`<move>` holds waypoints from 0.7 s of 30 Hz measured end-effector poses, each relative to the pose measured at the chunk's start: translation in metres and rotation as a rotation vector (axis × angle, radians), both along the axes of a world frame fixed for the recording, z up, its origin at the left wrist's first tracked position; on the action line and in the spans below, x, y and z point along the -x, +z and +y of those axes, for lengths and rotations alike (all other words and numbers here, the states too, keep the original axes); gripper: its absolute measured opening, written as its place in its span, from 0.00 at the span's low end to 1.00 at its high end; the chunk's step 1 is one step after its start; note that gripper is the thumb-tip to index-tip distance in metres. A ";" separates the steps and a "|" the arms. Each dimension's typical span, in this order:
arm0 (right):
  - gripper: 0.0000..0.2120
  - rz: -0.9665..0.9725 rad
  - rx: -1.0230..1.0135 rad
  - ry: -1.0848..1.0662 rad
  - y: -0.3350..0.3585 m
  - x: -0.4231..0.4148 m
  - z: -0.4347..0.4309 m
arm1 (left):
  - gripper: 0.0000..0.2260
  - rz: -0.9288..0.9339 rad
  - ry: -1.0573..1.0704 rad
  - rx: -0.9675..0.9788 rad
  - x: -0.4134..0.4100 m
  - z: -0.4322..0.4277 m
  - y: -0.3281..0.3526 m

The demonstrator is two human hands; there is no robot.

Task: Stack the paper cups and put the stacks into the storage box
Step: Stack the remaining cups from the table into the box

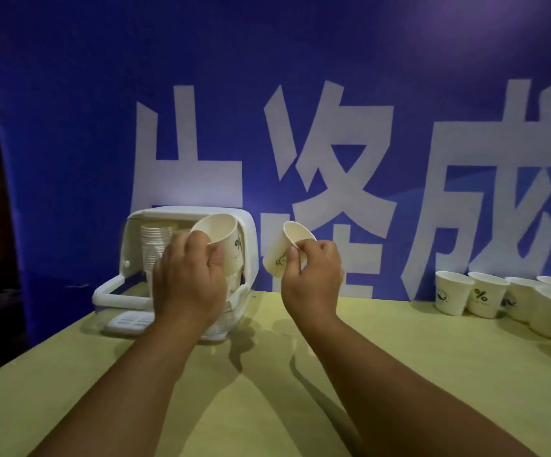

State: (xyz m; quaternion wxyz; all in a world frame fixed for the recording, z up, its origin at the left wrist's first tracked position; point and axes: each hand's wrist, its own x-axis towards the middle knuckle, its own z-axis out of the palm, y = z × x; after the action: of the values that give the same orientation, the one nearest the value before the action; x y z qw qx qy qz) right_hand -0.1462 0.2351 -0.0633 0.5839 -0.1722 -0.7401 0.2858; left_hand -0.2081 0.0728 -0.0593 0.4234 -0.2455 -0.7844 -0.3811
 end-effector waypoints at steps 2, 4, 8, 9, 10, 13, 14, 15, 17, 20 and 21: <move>0.07 0.022 0.033 0.025 0.010 0.012 -0.011 | 0.10 -0.043 0.060 0.000 0.009 -0.011 0.001; 0.06 0.036 0.059 0.033 0.017 0.022 -0.021 | 0.10 -0.077 0.110 0.036 0.014 -0.016 -0.001; 0.02 0.059 0.112 0.095 0.013 0.033 -0.030 | 0.09 -0.135 0.175 0.221 0.021 -0.016 -0.007; 0.01 0.054 0.103 0.119 0.012 0.034 -0.030 | 0.08 -0.167 0.193 0.275 0.023 -0.015 -0.009; 0.03 0.059 0.097 0.142 0.012 0.035 -0.029 | 0.08 -0.202 0.206 0.318 0.025 -0.014 -0.011; 0.06 0.069 0.089 0.218 0.015 0.035 -0.032 | 0.10 -0.296 0.202 0.420 0.031 -0.012 -0.020; 0.05 0.052 0.080 0.237 0.015 0.035 -0.033 | 0.09 -0.318 0.180 0.441 0.032 -0.012 -0.022; 0.04 0.032 0.066 0.249 0.015 0.036 -0.035 | 0.07 -0.334 0.149 0.446 0.032 -0.011 -0.024; 0.05 0.010 0.041 0.268 0.015 0.037 -0.038 | 0.07 -0.362 0.082 0.398 0.032 -0.012 -0.025; 0.05 0.016 0.008 0.303 0.017 0.036 -0.044 | 0.14 -0.398 0.043 0.336 0.031 -0.014 -0.023; 0.06 0.001 -0.011 0.313 0.017 0.035 -0.046 | 0.17 -0.413 0.031 0.313 0.031 -0.015 -0.023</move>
State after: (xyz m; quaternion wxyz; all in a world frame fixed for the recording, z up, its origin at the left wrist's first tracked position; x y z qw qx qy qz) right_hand -0.1815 0.1891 -0.0467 0.5336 -0.0512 -0.7591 0.3694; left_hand -0.2391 0.0576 -0.0820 0.2169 -0.2130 -0.9073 -0.2905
